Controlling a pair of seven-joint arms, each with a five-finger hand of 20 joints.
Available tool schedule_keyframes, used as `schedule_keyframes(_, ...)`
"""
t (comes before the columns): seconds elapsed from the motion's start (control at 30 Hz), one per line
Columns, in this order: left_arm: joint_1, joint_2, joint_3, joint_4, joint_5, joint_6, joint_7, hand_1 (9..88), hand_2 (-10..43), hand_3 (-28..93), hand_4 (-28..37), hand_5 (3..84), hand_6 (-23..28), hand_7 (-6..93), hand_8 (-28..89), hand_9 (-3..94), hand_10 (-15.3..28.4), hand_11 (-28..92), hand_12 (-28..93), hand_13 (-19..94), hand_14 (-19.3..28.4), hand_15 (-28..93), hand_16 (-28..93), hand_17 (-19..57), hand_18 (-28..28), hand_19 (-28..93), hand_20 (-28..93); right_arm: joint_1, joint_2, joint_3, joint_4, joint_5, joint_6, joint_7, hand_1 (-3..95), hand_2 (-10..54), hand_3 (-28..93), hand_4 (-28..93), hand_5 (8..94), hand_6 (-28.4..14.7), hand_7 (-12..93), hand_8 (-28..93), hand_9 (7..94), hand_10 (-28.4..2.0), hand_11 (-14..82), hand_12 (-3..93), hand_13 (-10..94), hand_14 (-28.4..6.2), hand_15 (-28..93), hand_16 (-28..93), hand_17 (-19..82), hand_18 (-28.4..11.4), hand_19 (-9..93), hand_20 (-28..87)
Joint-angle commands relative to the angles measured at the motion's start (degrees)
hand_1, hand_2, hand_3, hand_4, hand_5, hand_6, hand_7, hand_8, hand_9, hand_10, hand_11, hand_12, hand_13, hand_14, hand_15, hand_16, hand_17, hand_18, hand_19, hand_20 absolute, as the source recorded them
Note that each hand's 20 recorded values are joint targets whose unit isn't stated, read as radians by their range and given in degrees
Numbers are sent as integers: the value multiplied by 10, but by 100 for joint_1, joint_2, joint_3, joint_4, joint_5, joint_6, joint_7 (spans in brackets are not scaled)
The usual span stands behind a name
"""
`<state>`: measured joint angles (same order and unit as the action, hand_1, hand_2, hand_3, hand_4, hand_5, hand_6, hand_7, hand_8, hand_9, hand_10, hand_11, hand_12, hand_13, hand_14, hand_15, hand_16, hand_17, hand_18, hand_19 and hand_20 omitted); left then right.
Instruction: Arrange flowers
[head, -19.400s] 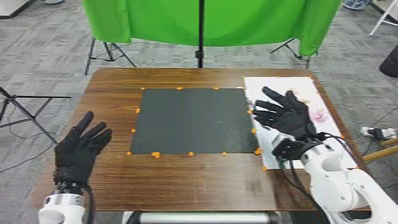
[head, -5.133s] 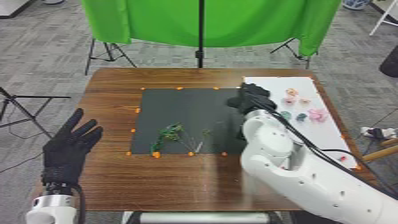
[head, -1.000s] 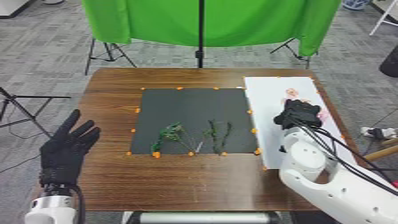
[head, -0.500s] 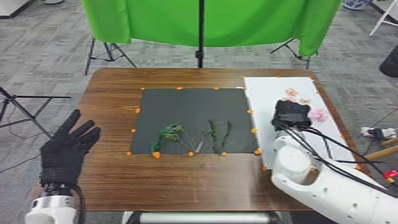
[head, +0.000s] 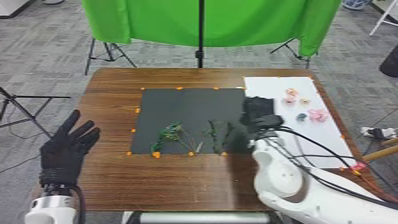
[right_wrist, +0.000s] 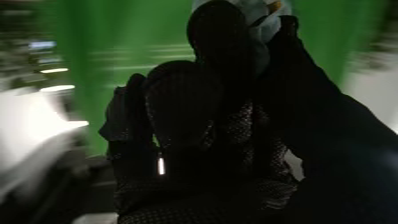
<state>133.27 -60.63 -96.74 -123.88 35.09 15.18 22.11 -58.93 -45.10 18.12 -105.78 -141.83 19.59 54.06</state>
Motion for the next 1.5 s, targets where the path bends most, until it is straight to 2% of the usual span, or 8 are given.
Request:
schedule_keyframes(0.03, -146, 62, -14, 31, 86, -48, -131, 200, 67, 808, -283, 337, 66, 73, -79, 315, 191, 225, 108, 200, 270, 530, -101, -81, 284, 567, 11, 1200, -2183, -614, 1019, 407, 335, -1865, 595, -95, 704, -283, 836, -7, 255, 38, 907, -59, 213, 396, 795, -51, 657, 256, 355, -207, 885, 339)
schedule_keyframes(0.33, -618, 283, 152, 145, 115, -80, -186, 201, 66, 808, -283, 338, 66, 74, -79, 316, 192, 225, 107, 200, 271, 531, -101, -81, 284, 567, 12, 1645, -2732, -1493, 1534, 1103, 290, -2065, 577, -95, 717, -283, 824, 2, 276, 27, 895, -59, 229, 400, 779, -49, 670, 262, 337, -200, 871, 352)
schedule_keyframes(0.7, -1075, 207, 263, 349, 271, -312, -655, 200, 66, 809, -283, 338, 66, 74, -80, 315, 192, 224, 107, 201, 271, 530, -101, -81, 284, 567, 13, 1384, -2662, -1480, 1685, 1254, -636, -1991, 560, -95, 685, -283, 813, 23, 234, -8, 842, -64, 330, 383, 719, -57, 744, 240, 293, -196, 858, 394)
schedule_keyframes(0.8, -1084, 195, 279, 364, 277, -349, -664, 200, 66, 809, -283, 338, 66, 73, -80, 315, 192, 223, 107, 201, 271, 530, -101, -80, 284, 567, 13, 1272, -2667, -1330, 1638, 1196, -996, -2009, 551, -95, 668, -283, 800, 25, 201, -16, 815, -69, 360, 373, 698, -61, 758, 237, 279, -196, 850, 403)
schedule_keyframes(1.1, -991, 246, 284, 355, 198, -316, -508, 201, 66, 809, -283, 338, 66, 74, -80, 316, 191, 225, 108, 201, 271, 530, -101, -80, 284, 566, 14, 1166, -2654, -1178, 1544, 859, -1417, -2233, 402, -95, 725, -283, 690, 19, 191, -136, 715, -105, 535, 233, 650, -70, 789, 228, 236, -204, 830, 440)
schedule_keyframes(1.27, -796, 226, 232, 283, 178, -243, -415, 202, 66, 809, -283, 338, 66, 74, -80, 315, 192, 225, 107, 201, 270, 530, -101, -81, 284, 566, 14, 1342, -2694, -1396, 1518, 736, -764, -1820, 368, -95, 698, -283, 664, 8, 188, -137, 704, -116, 553, 220, 644, -77, 797, 225, 231, -213, 832, 447)
schedule_keyframes(1.37, -633, 230, 212, 226, 86, -132, -197, 202, 67, 808, -283, 338, 66, 74, -80, 316, 191, 225, 108, 201, 270, 530, -102, -81, 284, 566, 14, 1630, -2663, -1578, 1476, 591, -371, -1622, 347, -95, 697, -283, 666, 0, 184, -136, 706, -121, 560, 218, 646, -83, 802, 221, 232, -220, 839, 450)
schedule_keyframes(1.5, -383, 147, 70, 146, 75, -73, -194, 202, 66, 808, -283, 338, 66, 74, -80, 316, 192, 225, 107, 201, 271, 530, -102, -81, 284, 566, 14, 1593, -2485, -1312, 1177, 661, -155, -1468, 330, -95, 697, -283, 663, -5, 178, -134, 707, -125, 563, 217, 648, -88, 807, 218, 233, -225, 843, 452)
